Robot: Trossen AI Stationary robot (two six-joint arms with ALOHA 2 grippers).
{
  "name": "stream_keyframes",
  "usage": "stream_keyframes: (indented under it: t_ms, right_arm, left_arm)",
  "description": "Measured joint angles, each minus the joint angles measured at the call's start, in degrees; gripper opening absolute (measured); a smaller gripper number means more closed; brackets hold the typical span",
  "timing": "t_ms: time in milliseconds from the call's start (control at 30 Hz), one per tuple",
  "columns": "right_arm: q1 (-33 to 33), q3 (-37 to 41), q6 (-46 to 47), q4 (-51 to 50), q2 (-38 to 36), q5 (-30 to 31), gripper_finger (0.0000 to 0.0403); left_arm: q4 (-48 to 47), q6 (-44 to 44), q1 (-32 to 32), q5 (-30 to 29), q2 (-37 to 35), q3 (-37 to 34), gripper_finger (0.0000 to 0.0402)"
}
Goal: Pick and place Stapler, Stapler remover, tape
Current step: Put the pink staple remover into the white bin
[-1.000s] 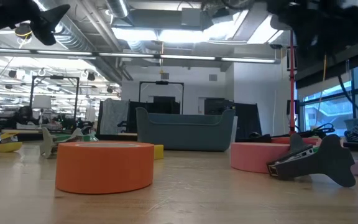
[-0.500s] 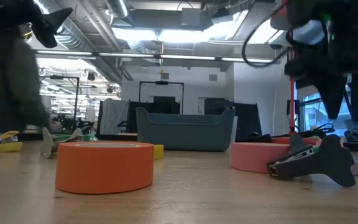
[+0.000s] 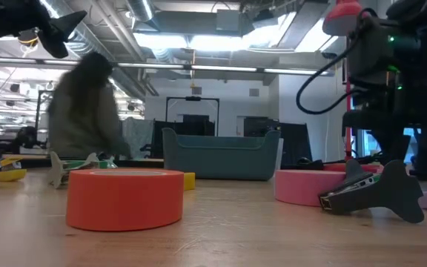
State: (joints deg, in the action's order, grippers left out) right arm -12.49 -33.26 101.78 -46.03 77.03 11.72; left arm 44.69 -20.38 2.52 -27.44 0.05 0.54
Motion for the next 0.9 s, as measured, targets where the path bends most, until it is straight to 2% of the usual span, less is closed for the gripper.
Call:
stream_keyframes:
  t_ms: [533, 633, 800, 900]
  right_arm:
    - [-0.04, 3.25, 2.63, 3.20, -0.09, 3.43, 0.0187]
    - [-0.04, 3.31, 2.61, 3.07, -0.07, 3.80, 0.0161]
    - [-0.04, 3.37, 1.69, 3.19, -0.04, 5.15, 0.0086]
    - [-0.04, 3.37, 1.22, 3.46, -0.02, 5.54, 0.0083]
  left_arm:
    - [0.00, 0.02, 0.00, 0.00, 0.00, 0.00, 0.0297]
    - [0.00, 0.04, 0.00, 0.00, 0.01, -0.02, 0.0297]
    - [0.00, 0.06, 0.00, 0.00, 0.01, -0.02, 0.0297]
    - [0.00, 0.03, 0.00, 0.00, 0.00, -0.02, 0.0297]
